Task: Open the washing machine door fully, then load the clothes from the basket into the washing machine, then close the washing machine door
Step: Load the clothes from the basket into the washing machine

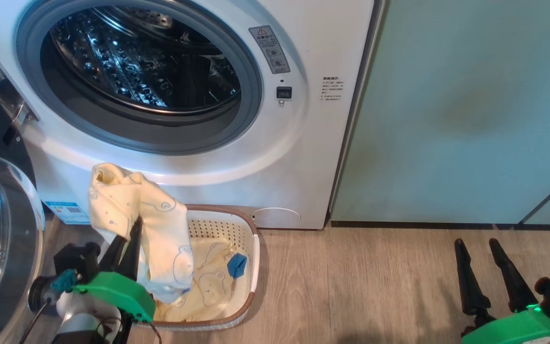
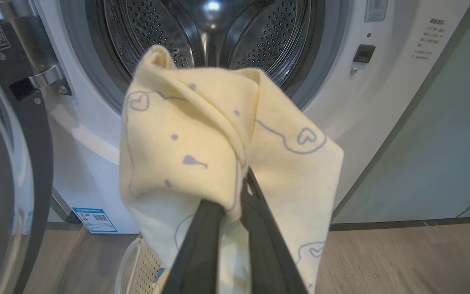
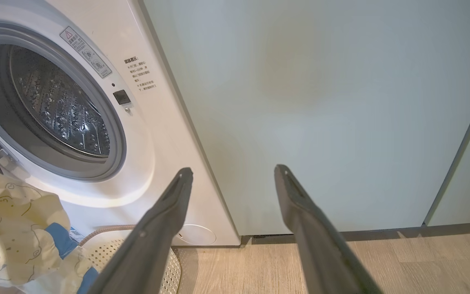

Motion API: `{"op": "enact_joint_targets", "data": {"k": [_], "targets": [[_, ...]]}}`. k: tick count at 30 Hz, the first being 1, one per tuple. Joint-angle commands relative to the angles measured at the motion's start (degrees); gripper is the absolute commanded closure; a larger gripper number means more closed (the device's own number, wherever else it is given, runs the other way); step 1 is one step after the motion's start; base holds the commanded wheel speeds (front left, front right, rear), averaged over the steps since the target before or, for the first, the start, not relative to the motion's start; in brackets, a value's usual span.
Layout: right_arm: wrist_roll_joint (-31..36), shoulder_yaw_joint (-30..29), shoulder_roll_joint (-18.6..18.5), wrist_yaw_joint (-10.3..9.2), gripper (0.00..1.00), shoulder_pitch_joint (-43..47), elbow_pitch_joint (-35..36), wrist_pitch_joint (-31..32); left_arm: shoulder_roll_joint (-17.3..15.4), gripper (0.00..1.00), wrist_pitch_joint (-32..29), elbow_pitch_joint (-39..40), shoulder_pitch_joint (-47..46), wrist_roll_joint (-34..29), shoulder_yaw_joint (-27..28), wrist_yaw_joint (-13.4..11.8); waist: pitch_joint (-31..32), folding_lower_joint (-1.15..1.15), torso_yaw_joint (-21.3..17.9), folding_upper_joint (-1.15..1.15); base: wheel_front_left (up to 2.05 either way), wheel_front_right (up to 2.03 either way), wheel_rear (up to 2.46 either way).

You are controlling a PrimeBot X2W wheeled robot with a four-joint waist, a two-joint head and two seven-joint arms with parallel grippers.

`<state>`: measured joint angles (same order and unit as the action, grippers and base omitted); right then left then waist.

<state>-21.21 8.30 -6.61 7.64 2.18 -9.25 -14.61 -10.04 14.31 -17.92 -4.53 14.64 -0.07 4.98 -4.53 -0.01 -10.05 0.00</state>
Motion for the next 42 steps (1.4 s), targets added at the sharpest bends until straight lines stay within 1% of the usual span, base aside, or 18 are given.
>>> {"op": "enact_joint_targets", "data": {"k": [1, 5, 10, 21, 24, 29, 30, 35, 37, 42], "targets": [[-0.37, 0.94, -0.18, -0.15, 0.00, -1.58, 1.92, -0.39, -0.92, 1.00, 0.69, 2.25, -1.53, -0.41, 2.47, 0.41, -0.16, 0.01, -0.03, 0.00, 0.00, 0.00, 0.00], [-0.45, 1.09, -0.06, -0.15, 0.00, -2.24, 2.04, -0.39, -1.36, 1.00, 0.69, 2.87, -2.99, -0.53, 2.59, 0.99, -1.28, 0.01, -0.10, 0.00, 0.00, 0.00, 0.00], [-0.56, 1.49, -0.05, -0.15, 0.00, -3.40, 2.21, -0.39, -3.59, 1.00, 0.41, 2.39, -7.19, -0.39, 1.14, 1.76, -3.45, 0.01, -0.49, 0.00, 0.00, 0.00, 0.00], [-0.64, 1.75, 0.92, -0.15, 0.00, -6.88, 2.85, -0.39, -11.08, 1.00, -7.44, 1.16, -21.16, 3.96, -3.48, 2.45, -10.77, 0.01, -2.44, 0.00, 0.00, 0.00, 0.00], [-0.65, 1.60, 1.27, -0.15, 0.00, -7.97, 3.10, -0.39, -13.46, 1.00, -8.57, 0.01, -25.80, 5.73, -4.92, 2.48, -13.14, 0.01, -2.86, 0.00, 0.00, 0.00, 0.00], [-0.44, 1.09, 1.62, -0.15, 0.00, -9.72, 3.70, -0.39, -16.08, 1.00, -9.37, -1.71, -33.69, 9.34, -6.34, 2.49, -17.13, 0.01, -2.98, 0.00, 0.00, 0.00, 0.00], [-0.44, 1.09, 1.62, -0.15, 0.00, -9.72, 3.70, -0.39, -16.08, 1.00, -9.37, -1.71, -33.69, 9.34, -6.34, 2.49, -17.13, 0.01, -2.98, 0.00, 0.00, 0.00, 0.00], [-0.35, 0.93, 1.79, -0.15, 0.00, -11.96, 4.08, -0.39, -18.62, 1.00, -8.45, -5.41, -40.61, 10.92, -8.13, 2.50, -20.39, 0.01, -3.35, 0.00, 0.00, 0.00, 0.00], [-0.27, 0.81, 1.83, -0.15, 0.00, -13.25, 4.34, -0.39, -19.22, 1.00, -7.71, -8.51, -45.14, 11.26, -9.40, 2.50, -22.25, 0.01, -3.43, 0.00, 0.00, 0.00, 0.00], [-0.19, 0.95, 1.95, -0.15, 0.00, -15.32, 4.88, -0.39, -20.17, 1.00, -6.95, -14.40, -52.68, 11.26, -12.00, 2.50, -25.27, 0.01, -4.00, 0.00, 0.00, 0.00, 0.00]]}}
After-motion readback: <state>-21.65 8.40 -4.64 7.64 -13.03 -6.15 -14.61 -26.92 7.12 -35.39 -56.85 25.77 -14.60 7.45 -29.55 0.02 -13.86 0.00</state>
